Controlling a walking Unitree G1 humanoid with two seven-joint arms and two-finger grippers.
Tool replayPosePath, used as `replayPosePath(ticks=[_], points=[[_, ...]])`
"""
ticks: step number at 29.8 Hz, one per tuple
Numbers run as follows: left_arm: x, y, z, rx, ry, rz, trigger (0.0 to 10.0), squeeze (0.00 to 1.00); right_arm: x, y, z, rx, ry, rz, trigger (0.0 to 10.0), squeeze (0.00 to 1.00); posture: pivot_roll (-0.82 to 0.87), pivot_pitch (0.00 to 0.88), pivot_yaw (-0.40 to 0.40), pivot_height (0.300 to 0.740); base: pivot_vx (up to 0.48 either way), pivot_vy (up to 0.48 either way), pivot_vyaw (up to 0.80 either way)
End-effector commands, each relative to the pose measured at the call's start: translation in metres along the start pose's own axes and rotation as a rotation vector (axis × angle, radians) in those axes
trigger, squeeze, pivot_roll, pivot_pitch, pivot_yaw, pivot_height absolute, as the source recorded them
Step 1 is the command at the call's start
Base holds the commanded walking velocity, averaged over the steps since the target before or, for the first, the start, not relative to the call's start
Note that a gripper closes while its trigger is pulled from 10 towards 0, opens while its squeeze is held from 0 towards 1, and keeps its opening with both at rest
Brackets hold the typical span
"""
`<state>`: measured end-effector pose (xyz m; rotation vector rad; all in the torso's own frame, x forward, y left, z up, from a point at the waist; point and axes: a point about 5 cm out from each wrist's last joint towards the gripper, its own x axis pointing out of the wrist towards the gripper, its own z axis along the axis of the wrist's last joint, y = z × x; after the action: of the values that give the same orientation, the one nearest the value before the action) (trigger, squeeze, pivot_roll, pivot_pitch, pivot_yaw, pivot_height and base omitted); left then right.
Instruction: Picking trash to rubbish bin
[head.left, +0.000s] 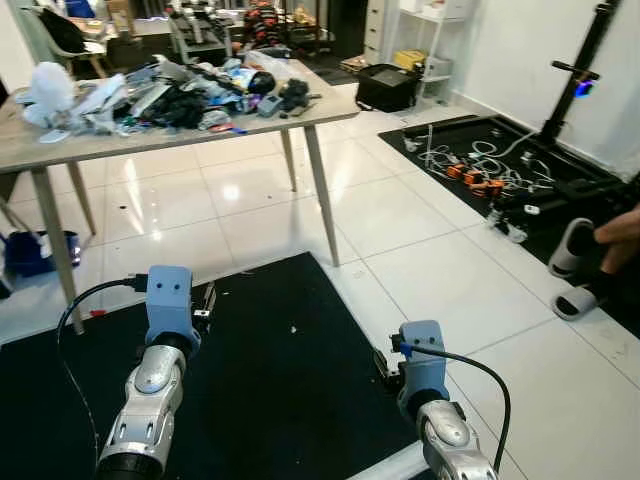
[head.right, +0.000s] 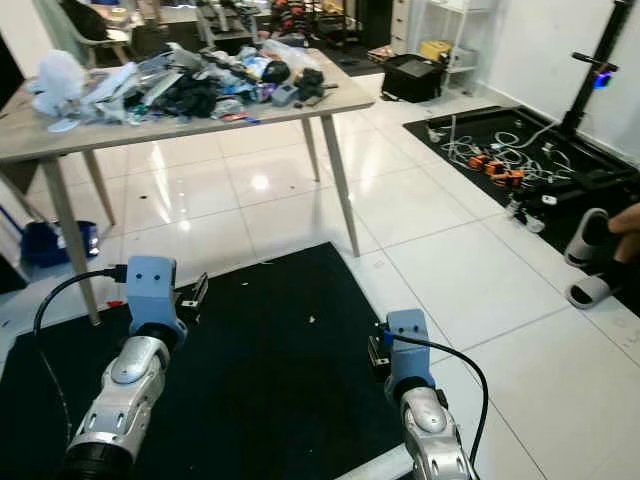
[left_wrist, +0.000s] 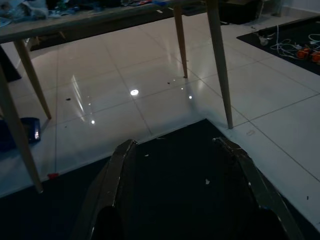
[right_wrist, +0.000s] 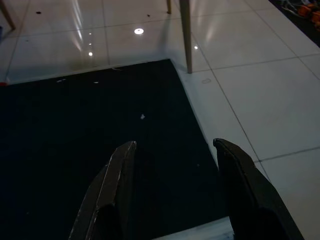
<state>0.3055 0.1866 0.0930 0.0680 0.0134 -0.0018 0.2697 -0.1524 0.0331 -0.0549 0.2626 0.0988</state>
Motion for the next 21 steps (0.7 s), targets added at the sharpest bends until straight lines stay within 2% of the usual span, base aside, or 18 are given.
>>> replayPosePath(ticks=[1, 6, 21], points=[[0.0006, -0.0047, -0.0021, -0.006, 0.018, -0.020, 10.0, 0.00, -0.0008, 0.0005, -0.0050, 0.004, 0.021, 0.000, 10.0, 0.00, 0.01, 0.043, 0.004, 0.740, 0.000, 0.000, 0.80], [0.0009, -0.0085, -0.0021, -0.002, 0.027, -0.035, 10.0, 0.00, 0.0020, -0.0034, -0.0044, 0.035, 0.041, -0.040, 10.0, 0.00, 0.01, 0.044, 0.005, 0.740, 0.000, 0.000, 0.80], [0.0028, -0.0132, 0.0021, 0.015, 0.017, -0.049, 10.0, 0.00, 0.0035, -0.0030, -0.0008, 0.031, 0.030, -0.034, 10.0, 0.00, 0.00, 0.048, 0.005, 0.740, 0.000, 0.000, 0.80]])
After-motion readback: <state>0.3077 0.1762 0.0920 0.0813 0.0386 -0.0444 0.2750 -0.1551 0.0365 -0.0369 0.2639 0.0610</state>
